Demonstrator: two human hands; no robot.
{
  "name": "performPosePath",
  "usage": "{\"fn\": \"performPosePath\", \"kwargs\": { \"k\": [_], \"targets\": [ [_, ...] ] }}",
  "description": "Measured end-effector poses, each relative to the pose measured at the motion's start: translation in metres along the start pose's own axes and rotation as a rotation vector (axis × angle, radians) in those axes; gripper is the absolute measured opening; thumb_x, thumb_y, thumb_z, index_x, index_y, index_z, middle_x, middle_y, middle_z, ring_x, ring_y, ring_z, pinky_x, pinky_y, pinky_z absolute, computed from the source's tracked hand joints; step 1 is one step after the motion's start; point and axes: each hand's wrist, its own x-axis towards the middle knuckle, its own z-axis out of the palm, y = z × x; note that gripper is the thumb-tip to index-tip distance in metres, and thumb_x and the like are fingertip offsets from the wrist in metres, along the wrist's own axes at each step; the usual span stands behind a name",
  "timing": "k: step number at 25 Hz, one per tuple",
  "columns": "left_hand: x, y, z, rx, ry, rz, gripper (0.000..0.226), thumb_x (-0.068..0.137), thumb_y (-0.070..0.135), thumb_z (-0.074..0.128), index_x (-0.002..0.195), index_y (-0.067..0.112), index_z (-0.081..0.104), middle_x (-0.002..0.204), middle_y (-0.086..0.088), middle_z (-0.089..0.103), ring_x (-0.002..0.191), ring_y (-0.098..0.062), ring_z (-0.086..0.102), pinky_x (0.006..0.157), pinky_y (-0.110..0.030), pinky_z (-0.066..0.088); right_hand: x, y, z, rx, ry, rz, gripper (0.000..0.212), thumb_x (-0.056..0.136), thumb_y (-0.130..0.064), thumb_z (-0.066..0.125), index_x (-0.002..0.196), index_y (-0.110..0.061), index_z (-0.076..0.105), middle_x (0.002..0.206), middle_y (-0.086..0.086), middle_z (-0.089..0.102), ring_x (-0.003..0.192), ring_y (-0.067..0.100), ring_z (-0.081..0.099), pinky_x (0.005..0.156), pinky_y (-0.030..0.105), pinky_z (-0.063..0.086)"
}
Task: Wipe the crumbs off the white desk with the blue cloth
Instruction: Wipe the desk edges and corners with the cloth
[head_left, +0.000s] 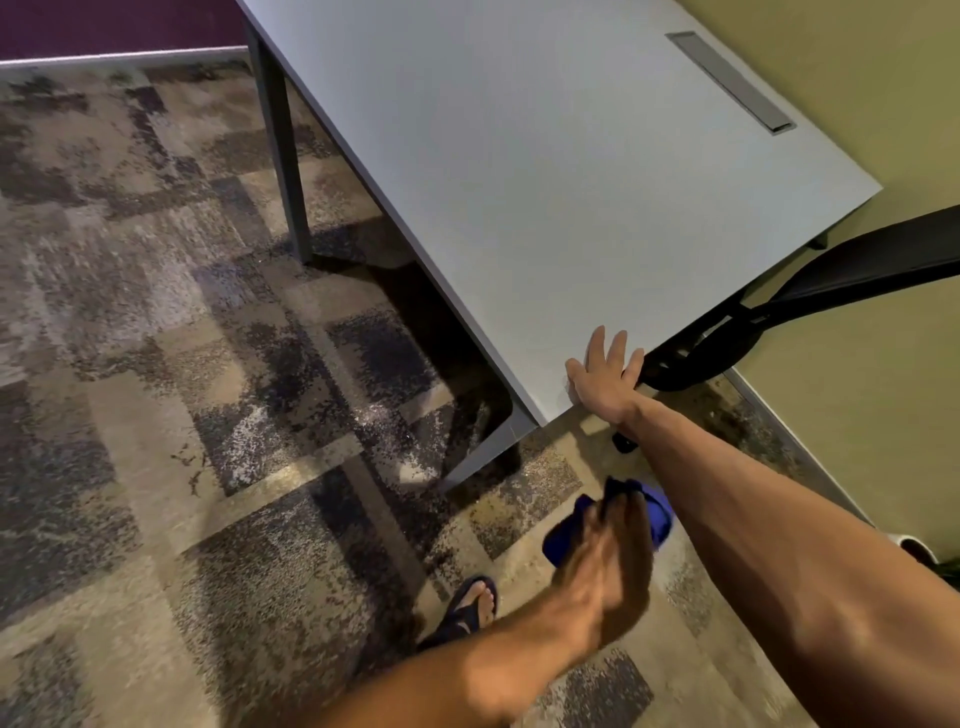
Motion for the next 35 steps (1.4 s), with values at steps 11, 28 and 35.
{"fn": "performPosePath", "kwargs": {
  "k": [11,28,35],
  "targets": [
    [-0.003,-0.11,-0.154,0.082,0.279,-0.354,0.051,0.086,-0.004,0.051,0.136,0.001,0.042,0.134,-0.022,0.054,0.122,-0.036,0.054,0.102,-0.038,0.041,0.001,0.0,-0.006,0.0,-0.1,0.035,0.071,0.105,-0.046,0.018,0.153,-0.016,-0.025,0.157,0.018,-0.034,0.141,0.042,-0.036,0.114,0.051,-0.022],
    [0.088,-0.031,-0.222,-0.156,0.569,-0.27,0.078,0.09,-0.01,0.05,0.156,0.007,0.012,0.158,-0.014,0.03,0.145,-0.029,0.032,0.118,-0.035,0.029,0.016,0.015,-0.009,0.018,-0.231,0.0,0.078,0.095,-0.064,0.007,0.149,-0.023,-0.033,0.151,0.011,-0.045,0.134,0.042,-0.044,0.115,0.06,-0.019],
    [0.053,-0.015,-0.152,-0.055,0.385,-0.219,0.071,0.085,-0.013,0.048,0.15,0.003,0.025,0.15,-0.015,0.039,0.136,-0.03,0.043,0.114,-0.038,0.035,0.008,0.011,-0.011,0.077,-0.207,-0.004,0.072,0.103,-0.054,0.017,0.149,-0.028,-0.032,0.15,0.006,-0.048,0.134,0.039,-0.047,0.116,0.055,-0.019]
  ]
}}
